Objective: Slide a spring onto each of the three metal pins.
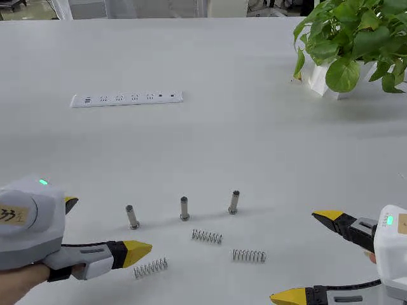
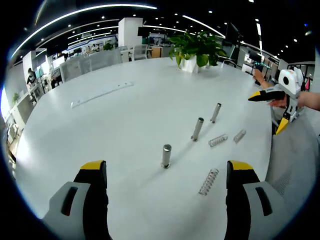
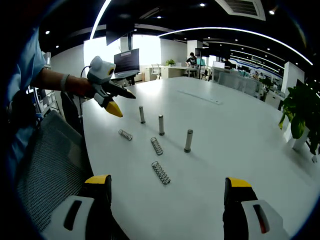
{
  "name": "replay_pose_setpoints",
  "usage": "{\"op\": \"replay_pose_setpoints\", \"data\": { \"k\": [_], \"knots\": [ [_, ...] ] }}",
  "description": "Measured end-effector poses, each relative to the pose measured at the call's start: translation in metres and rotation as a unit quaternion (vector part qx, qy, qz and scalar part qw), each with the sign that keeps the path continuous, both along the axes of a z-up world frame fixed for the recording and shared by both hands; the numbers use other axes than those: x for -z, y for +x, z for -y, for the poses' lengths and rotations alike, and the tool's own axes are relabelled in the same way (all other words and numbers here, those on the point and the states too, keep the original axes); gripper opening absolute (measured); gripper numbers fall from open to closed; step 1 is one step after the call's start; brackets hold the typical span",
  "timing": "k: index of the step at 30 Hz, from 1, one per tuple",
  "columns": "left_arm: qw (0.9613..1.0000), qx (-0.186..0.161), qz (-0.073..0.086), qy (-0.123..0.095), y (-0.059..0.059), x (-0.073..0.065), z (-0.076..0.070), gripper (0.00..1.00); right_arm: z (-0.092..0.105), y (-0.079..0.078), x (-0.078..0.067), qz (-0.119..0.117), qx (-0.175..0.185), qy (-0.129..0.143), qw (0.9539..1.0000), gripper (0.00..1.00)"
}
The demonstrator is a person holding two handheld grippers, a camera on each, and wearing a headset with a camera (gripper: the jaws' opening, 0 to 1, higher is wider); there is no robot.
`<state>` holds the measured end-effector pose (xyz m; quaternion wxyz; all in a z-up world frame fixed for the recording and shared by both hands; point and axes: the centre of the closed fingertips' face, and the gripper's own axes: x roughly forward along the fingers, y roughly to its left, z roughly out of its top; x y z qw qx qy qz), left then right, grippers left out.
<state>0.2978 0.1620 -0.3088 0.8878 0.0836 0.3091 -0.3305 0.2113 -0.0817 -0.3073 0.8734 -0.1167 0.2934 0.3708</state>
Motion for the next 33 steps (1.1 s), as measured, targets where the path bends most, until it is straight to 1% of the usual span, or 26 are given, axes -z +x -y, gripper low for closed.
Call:
{"op": "replay_pose_setpoints", "data": {
  "k": [1, 6, 10, 11, 13, 14, 16, 18, 21, 23, 24, 27, 28, 29, 31, 33],
  "knots": [
    [1.0000, 0.005, 0.005, -0.002, -0.001, -0.002, 0.001, 0.99, 0.000, 0.001, 0.000, 0.001, -0.001, 0.000, 1.0000, 0.93],
    [0.9995, 0.028, 0.011, -0.009, -0.008, -0.005, 0.005, 0.99, -0.002, 0.001, -0.001, 0.000, -0.007, -0.004, 1.0000, 0.93],
    [0.9991, 0.039, 0.014, -0.009, -0.013, -0.007, 0.004, 0.99, -0.002, 0.002, -0.001, 0.001, -0.010, -0.006, 0.9999, 0.93],
    [0.9988, 0.045, 0.017, -0.011, -0.015, -0.008, 0.005, 0.99, -0.002, 0.002, -0.001, 0.001, -0.011, -0.007, 0.9999, 0.93],
    [0.9984, 0.052, 0.018, -0.009, -0.018, -0.009, 0.005, 0.99, -0.002, 0.002, -0.001, 0.001, -0.013, -0.009, 0.9999, 0.93],
    [0.9980, 0.058, 0.022, -0.010, -0.021, -0.010, 0.005, 0.99, -0.003, 0.002, -0.001, 0.002, -0.014, -0.010, 0.9999, 0.93],
    [0.9975, 0.067, 0.018, -0.010, -0.025, -0.009, 0.005, 0.99, -0.002, 0.002, 0.000, 0.002, -0.014, -0.010, 0.9998, 0.93],
    [0.9963, 0.084, 0.019, -0.008, -0.031, -0.008, 0.006, 0.99, -0.003, 0.001, 0.000, 0.002, -0.016, -0.010, 0.9998, 0.93],
    [0.9942, 0.106, 0.017, -0.006, -0.041, -0.006, 0.008, 0.99, -0.004, 0.001, 0.000, 0.001, -0.017, -0.011, 0.9998, 0.93],
    [0.9935, 0.113, 0.018, -0.001, -0.045, -0.004, 0.008, 0.99, -0.004, 0.001, 0.000, 0.001, -0.018, -0.011, 0.9998, 0.93],
    [0.9926, 0.121, 0.016, 0.004, -0.048, -0.002, 0.009, 0.99, -0.004, 0.001, 0.000, 0.001, -0.018, -0.011, 0.9998, 0.93],
    [0.9909, 0.134, 0.012, 0.001, -0.056, 0.001, 0.011, 0.98, -0.005, 0.001, 0.000, 0.001, -0.020, -0.012, 0.9997, 0.93],
    [0.9904, 0.138, 0.010, 0.002, -0.058, 0.002, 0.011, 0.98, -0.005, 0.000, 0.000, 0.001, -0.020, -0.012, 0.9997, 0.93],
    [0.9897, 0.143, 0.007, 0.007, -0.061, 0.005, 0.011, 0.97, -0.005, 0.001, 0.000, 0.001, -0.020, -0.013, 0.9997, 0.93],
    [0.9877, 0.156, 0.011, 0.010, -0.064, 0.007, 0.012, 0.96, -0.005, 0.001, 0.001, 0.001, -0.019, -0.014, 0.9997, 0.93],
    [0.9869, 0.161, 0.012, 0.012, -0.065, 0.011, 0.012, 0.93, -0.004, 0.001, 0.001, 0.000, -0.018, -0.014, 0.9997, 0.93]
  ]
}}
